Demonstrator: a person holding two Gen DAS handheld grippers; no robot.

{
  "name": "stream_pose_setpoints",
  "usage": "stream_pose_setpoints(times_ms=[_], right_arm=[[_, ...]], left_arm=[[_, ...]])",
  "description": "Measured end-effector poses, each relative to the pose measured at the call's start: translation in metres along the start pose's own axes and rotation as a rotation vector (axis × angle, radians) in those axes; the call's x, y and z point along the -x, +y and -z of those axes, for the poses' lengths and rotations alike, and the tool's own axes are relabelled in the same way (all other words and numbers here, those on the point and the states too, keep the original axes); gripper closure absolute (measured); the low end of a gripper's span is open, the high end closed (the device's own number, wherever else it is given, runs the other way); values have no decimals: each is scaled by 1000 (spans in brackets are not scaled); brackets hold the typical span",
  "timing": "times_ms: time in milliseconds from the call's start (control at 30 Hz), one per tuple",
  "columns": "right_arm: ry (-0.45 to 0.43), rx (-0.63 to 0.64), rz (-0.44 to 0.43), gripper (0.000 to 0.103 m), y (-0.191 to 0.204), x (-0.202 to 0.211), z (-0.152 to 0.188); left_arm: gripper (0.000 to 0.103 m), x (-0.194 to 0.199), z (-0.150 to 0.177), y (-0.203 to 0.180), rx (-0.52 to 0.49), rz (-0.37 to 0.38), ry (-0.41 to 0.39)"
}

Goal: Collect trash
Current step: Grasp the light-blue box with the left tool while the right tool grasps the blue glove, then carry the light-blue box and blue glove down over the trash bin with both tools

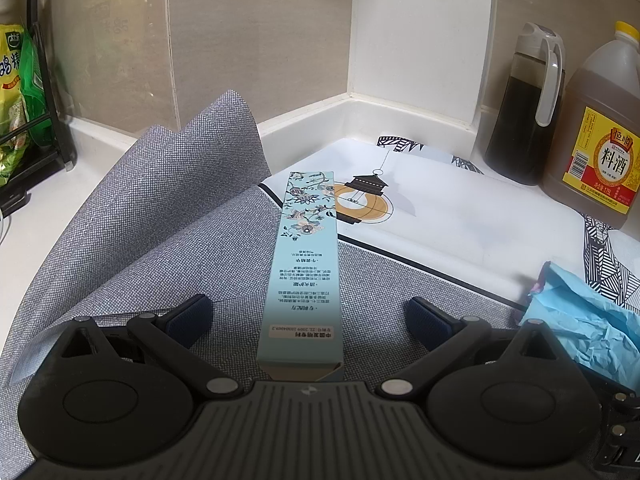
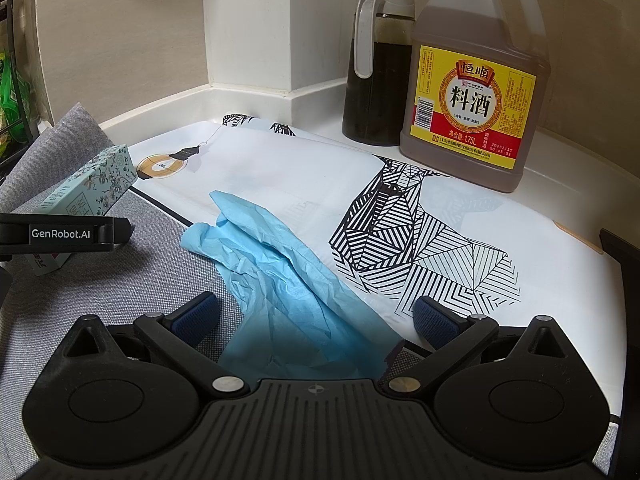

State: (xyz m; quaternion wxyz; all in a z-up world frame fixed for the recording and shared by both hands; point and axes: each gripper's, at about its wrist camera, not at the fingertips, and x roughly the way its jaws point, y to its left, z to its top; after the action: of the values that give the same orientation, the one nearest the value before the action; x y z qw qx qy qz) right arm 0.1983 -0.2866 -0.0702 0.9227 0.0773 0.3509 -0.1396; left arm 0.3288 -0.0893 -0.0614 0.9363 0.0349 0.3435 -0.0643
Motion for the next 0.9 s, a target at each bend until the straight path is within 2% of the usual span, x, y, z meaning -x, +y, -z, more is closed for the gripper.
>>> stream_pose_setpoints(times_ms=[900], right_arm=[[0, -13, 17, 0, 3, 3, 3]], left_arm=[[0, -1, 0, -1, 0, -3, 0]])
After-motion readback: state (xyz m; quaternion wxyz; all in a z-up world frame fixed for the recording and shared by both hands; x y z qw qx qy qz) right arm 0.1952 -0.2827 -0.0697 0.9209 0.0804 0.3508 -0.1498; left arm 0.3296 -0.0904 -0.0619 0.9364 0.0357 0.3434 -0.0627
